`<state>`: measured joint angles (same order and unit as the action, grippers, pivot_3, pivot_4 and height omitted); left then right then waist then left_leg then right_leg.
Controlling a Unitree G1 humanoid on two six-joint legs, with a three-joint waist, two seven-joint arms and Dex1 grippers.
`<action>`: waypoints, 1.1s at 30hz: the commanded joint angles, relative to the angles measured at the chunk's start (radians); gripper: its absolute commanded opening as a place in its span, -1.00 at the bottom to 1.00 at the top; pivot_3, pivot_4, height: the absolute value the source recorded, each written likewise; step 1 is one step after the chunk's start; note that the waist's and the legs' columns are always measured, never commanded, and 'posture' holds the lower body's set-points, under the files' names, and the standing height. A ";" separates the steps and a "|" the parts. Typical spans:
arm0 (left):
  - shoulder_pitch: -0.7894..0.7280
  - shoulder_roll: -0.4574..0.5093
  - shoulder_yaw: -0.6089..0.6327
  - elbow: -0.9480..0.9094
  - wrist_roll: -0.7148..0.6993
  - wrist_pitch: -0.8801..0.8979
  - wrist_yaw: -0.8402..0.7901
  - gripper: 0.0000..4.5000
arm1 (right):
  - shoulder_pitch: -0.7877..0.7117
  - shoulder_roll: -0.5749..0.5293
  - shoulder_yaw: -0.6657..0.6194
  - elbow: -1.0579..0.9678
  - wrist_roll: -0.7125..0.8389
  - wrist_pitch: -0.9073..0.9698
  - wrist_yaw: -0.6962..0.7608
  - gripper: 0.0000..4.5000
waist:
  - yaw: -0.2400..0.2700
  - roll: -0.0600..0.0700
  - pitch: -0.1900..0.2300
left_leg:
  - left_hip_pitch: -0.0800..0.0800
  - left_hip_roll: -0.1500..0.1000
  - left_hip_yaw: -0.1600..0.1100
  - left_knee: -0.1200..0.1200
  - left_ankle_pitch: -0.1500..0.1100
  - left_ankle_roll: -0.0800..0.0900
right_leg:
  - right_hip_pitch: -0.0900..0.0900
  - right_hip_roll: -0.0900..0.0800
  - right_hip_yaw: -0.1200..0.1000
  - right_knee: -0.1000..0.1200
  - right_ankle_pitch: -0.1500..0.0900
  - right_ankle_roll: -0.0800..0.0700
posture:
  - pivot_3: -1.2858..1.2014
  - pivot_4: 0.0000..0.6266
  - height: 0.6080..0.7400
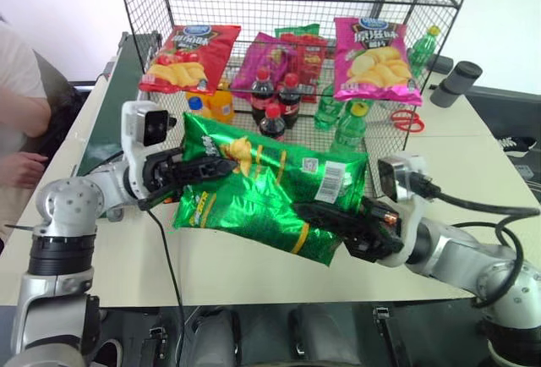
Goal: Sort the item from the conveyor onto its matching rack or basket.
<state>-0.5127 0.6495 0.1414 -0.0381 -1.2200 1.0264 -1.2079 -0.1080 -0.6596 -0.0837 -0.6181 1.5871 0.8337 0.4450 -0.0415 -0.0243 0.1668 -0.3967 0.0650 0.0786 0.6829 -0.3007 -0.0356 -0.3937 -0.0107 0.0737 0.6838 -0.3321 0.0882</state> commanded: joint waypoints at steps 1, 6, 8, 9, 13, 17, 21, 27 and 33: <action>0.014 0.009 0.024 0.006 0.078 -0.078 -0.019 -0.76 | -0.006 -0.009 -0.016 -0.016 -0.035 -0.014 0.033 -1.00 | 0.000 0.000 0.000 | 0.000 0.000 0.000 0.000 0.000 0.000 | 0.000 0.000 0.000 0.000 0.000 0.000 | 0.03 -0.52 1.00; 0.039 0.023 0.040 0.013 0.112 -0.102 -0.042 0.21 | 0.008 -0.031 -0.041 -0.036 -0.125 -0.028 0.046 -1.00 | 0.000 0.000 0.000 | -0.001 0.000 0.000 0.000 0.000 0.000 | -0.001 0.000 0.000 0.000 0.000 0.000 | 0.03 -0.52 1.00; 0.051 0.030 0.058 0.025 0.121 -0.111 -0.043 0.62 | 0.028 -0.053 -0.068 -0.053 -0.155 -0.037 0.055 -1.00 | 0.000 0.000 0.000 | -0.002 0.000 0.000 0.000 0.000 0.000 | -0.002 0.000 0.000 0.000 0.000 0.000 | 0.03 -0.52 1.00; 0.062 0.039 0.059 0.029 0.140 -0.127 -0.055 0.83 | 0.036 -0.071 -0.081 -0.067 -0.202 -0.047 0.063 -1.00 | 0.000 0.000 0.000 | -0.003 0.000 0.000 0.000 0.000 0.000 | -0.002 0.000 0.000 0.000 0.000 0.000 | 0.03 -0.52 1.00; 0.094 0.026 0.092 0.075 0.246 -0.270 -0.033 0.98 | 0.016 -0.120 -0.120 -0.126 -0.381 -0.114 0.050 -1.00 | 0.001 0.000 0.000 | -0.003 0.000 0.000 0.000 0.000 0.000 | -0.003 0.000 0.000 0.000 0.000 0.000 | 0.03 -0.52 1.00; 0.109 -0.026 0.127 0.136 0.378 -0.477 0.041 0.98 | -0.082 -0.129 -0.158 -0.173 -0.574 -0.222 -0.025 -1.00 | 0.000 0.000 0.000 | -0.004 0.000 0.000 0.000 0.000 0.000 | -0.004 0.000 0.000 0.000 0.000 0.000 | 0.03 -0.52 1.00; 0.110 -0.077 0.128 0.125 0.459 -0.602 0.110 0.98 | -0.191 -0.186 -0.132 -0.208 -0.806 -0.304 -0.031 -1.00 | 0.007 0.000 0.000 | -0.008 0.000 0.000 0.000 0.000 0.000 | -0.008 -0.001 0.000 0.000 0.000 0.000 | 0.03 -0.52 1.00; 0.145 -0.143 0.078 0.025 0.571 -0.731 0.187 0.98 | -0.401 -0.212 0.094 -0.166 -1.233 -0.386 -0.106 -1.00 | 0.005 0.000 0.000 | -0.012 0.001 0.001 0.001 0.000 -0.001 | -0.013 -0.002 0.000 0.000 0.001 0.000 | 0.03 -0.52 1.00; 0.190 -0.194 0.076 -0.056 0.597 -0.762 0.279 0.98 | -0.517 -0.217 0.391 0.057 -1.786 -0.442 -0.178 -1.00 | 0.000 0.000 0.000 | -0.012 0.001 0.002 0.001 0.001 -0.001 | -0.014 -0.002 0.001 0.001 0.001 0.000 | 0.03 -0.52 1.00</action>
<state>-0.3264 0.4629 0.2101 -0.0468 -0.6212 0.2796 -0.9513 -0.5665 -0.8953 0.2686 -0.6087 -0.0474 0.4190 0.2996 -0.0411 -0.0244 0.1665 -0.4087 0.0653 0.0817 0.6840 -0.2997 -0.0367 -0.4079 -0.0132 0.0748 0.6852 -0.3313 0.0883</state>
